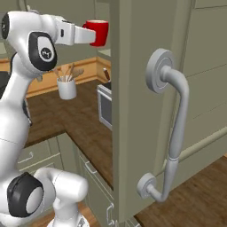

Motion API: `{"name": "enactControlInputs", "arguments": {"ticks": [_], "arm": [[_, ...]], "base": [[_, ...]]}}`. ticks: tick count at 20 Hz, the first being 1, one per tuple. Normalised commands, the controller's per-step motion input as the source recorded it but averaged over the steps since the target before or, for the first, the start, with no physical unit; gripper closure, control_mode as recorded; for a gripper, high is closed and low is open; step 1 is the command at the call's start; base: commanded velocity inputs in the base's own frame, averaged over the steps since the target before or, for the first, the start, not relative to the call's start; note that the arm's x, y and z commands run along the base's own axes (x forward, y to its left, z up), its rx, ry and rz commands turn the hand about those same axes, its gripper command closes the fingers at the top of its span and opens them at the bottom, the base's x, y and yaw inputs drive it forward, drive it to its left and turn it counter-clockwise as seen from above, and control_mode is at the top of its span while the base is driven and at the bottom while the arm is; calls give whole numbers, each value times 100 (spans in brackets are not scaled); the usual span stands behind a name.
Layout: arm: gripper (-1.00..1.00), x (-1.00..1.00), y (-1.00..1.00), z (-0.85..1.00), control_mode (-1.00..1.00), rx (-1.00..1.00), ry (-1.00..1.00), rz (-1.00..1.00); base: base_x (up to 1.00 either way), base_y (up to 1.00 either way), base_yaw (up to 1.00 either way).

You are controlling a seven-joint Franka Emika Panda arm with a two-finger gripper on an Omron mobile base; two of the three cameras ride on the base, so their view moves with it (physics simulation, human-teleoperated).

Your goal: Gather all objects into one cabinet and sort the glasses and bowls to opposite sides.

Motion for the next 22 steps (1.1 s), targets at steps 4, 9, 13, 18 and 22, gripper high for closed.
{"name": "enactControlInputs", "arguments": {"ticks": [4,9,13,18,22], "arm": [[100,66,-12,0,-100,-1,-3,0],[100,4,3,-27,-100,-10,5,0],[100,0,0,-43,-100,-14,8,0],[100,44,-1,12,-100,0,0,0],[100,81,-8,15,-100,0,0,0]], "base": [[0,0,0],[0,0,0],[0,0,0],[0,0,0],[0,0,0]]}}
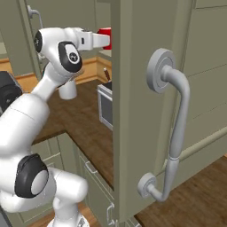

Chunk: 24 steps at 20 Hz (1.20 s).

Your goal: Gather all objects into one cabinet and sort the glasses and bowls to opposite sides.

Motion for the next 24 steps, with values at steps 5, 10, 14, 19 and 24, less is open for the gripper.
{"name": "enactControlInputs", "arguments": {"ticks": [5,10,14,19,24], "arm": [[100,13,0,0,-100,0,0,-1],[100,86,-57,-1,-100,2,0,1],[100,27,-6,0,-100,0,0,0],[100,0,0,-41,-100,-11,10,1],[100,0,1,-42,-100,-13,8,2]], "base": [[0,0,0],[0,0,0],[0,0,0],[0,0,0],[0,0,0]]}}
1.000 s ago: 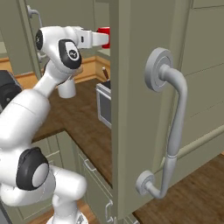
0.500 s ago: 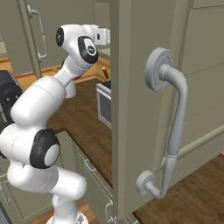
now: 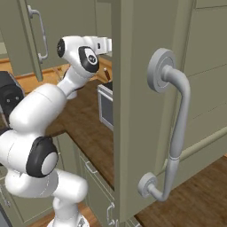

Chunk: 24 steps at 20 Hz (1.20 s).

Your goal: Gather all objects into one cabinet and sort the glasses and bowls to opposite sides.

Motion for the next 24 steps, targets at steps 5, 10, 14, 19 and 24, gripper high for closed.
{"name": "enactControlInputs", "arguments": {"ticks": [5,10,14,19,24], "arm": [[100,28,0,0,-100,0,-6,0],[100,82,14,0,-100,-3,-19,0],[100,12,14,0,-100,-1,-5,0],[100,53,-34,-48,-100,-3,2,0],[100,36,-12,-3,-100,0,0,0]], "base": [[0,0,0],[0,0,0],[0,0,0],[0,0,0],[0,0,0]]}}
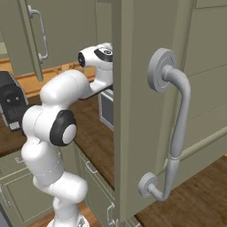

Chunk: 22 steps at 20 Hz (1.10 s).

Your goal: Gather all objects into one cabinet and sort the glasses and bowls to opposite sides.

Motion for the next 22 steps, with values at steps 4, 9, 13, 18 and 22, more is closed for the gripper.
{"name": "enactControlInputs", "arguments": {"ticks": [4,9,13,18,22], "arm": [[100,17,0,0,-100,0,-1,0],[100,77,2,0,-100,0,0,-3],[100,52,3,-4,-100,0,0,-1],[100,3,0,-17,-100,1,3,0],[100,4,-4,-64,-100,0,8,0]], "base": [[0,0,0],[0,0,0],[0,0,0],[0,0,0],[0,0,0]]}}
